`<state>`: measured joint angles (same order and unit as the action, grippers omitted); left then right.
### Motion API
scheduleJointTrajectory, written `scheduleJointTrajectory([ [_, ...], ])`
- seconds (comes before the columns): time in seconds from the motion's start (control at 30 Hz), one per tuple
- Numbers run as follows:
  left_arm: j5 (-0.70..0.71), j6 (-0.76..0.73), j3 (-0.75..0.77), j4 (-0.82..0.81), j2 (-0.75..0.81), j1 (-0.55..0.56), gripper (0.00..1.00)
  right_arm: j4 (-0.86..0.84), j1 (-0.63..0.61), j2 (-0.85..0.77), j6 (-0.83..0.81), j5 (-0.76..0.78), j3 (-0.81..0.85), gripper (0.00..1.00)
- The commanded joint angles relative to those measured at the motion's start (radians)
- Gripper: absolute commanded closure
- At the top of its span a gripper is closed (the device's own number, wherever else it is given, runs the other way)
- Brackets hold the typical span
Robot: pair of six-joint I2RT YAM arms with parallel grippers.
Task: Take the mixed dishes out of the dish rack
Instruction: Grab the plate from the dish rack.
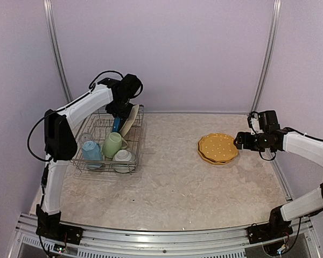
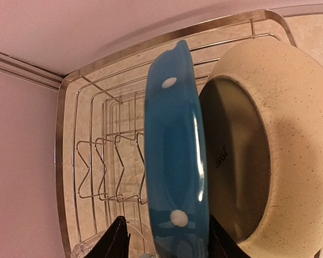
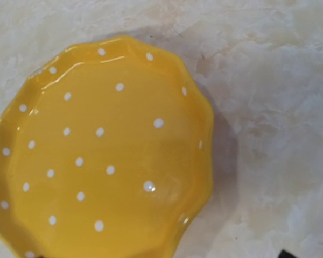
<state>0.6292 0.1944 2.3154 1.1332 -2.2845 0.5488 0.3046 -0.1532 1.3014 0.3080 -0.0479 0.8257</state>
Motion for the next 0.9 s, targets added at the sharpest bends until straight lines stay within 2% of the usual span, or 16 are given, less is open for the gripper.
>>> scheduleJointTrajectory([
  [0.0, -0.056, 0.032, -0.008, 0.010, -0.009, -0.035, 0.56, -0.003, -0.005, 0.006, 0.013, -0.009, 0.025, 0.10],
  [0.2, -0.111, 0.043, -0.010, 0.001, -0.021, -0.057, 0.59, -0.015, -0.006, -0.002, 0.027, -0.015, 0.005, 0.10],
  [0.87, -0.146, 0.045, 0.075, 0.010, -0.063, -0.071, 0.85, -0.028, -0.032, -0.008, 0.060, -0.037, 0.013, 0.10],
])
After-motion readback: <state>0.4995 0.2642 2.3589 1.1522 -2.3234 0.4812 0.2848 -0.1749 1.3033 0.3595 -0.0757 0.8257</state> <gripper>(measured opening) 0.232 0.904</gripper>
